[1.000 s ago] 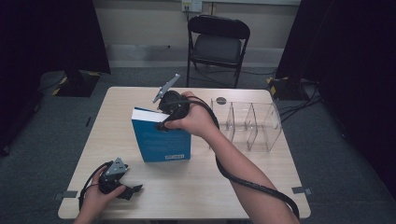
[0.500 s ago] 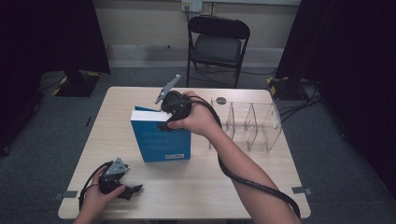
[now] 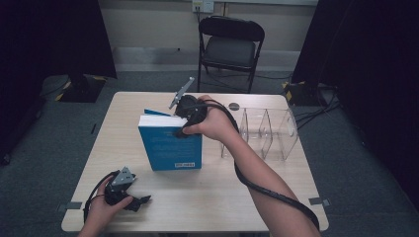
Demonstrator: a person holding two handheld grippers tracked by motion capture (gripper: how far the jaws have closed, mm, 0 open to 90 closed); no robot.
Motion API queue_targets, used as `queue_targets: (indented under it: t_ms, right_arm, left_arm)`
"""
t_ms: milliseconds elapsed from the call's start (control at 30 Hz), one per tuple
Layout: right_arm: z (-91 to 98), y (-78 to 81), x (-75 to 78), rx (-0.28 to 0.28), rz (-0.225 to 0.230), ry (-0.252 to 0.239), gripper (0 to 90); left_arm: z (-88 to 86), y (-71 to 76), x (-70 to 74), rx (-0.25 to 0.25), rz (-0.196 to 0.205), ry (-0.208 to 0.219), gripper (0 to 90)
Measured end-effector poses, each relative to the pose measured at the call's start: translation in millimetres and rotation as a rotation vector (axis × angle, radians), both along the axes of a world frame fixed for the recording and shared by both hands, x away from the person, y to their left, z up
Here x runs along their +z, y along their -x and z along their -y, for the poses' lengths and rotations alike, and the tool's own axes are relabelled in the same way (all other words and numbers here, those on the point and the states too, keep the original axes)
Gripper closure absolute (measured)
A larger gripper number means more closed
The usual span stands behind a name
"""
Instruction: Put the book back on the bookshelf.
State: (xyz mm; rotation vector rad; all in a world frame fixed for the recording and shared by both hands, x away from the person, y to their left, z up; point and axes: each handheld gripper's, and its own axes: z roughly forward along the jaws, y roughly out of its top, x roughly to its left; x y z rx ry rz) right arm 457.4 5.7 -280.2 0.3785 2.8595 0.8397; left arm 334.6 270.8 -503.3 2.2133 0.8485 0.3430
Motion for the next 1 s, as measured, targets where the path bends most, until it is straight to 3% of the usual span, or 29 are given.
queue_targets:
  t_ms: [67,633,833,867,933,1000]
  right_arm:
    - [2.4,-1.2,-1.4,0.008,-0.004,-0.02,48.8]
    - [2.0,-2.9,-1.9,-0.018,-0.013,-0.012,49.8]
    - [3.7,1.4,0.2,0.013,-0.034,-0.016,60.0]
    - [5.0,5.4,-0.1,-0.017,-0.049,-0.025,60.9]
    - [5.5,6.5,0.2,-0.027,-0.051,-0.026,61.1]
    - [4.8,11.9,2.2,-0.044,-0.064,-0.002,61.3]
  left_arm:
    - [0.0,0.0,0.0,0.0,0.0,0.0,0.0]
    - [0.0,0.0,0.0,-0.001,0.0,0.0,0.0]
    - [-0.1,-0.1,0.0,-0.001,0.0,0.0,0.0]
    - [0.0,0.0,0.0,-0.001,0.0,0.0,0.0]
    - [-0.4,-0.5,0.2,-0.006,0.004,-0.005,0.0]
    - [-0.4,-0.6,0.3,-0.006,0.005,-0.005,0.0]
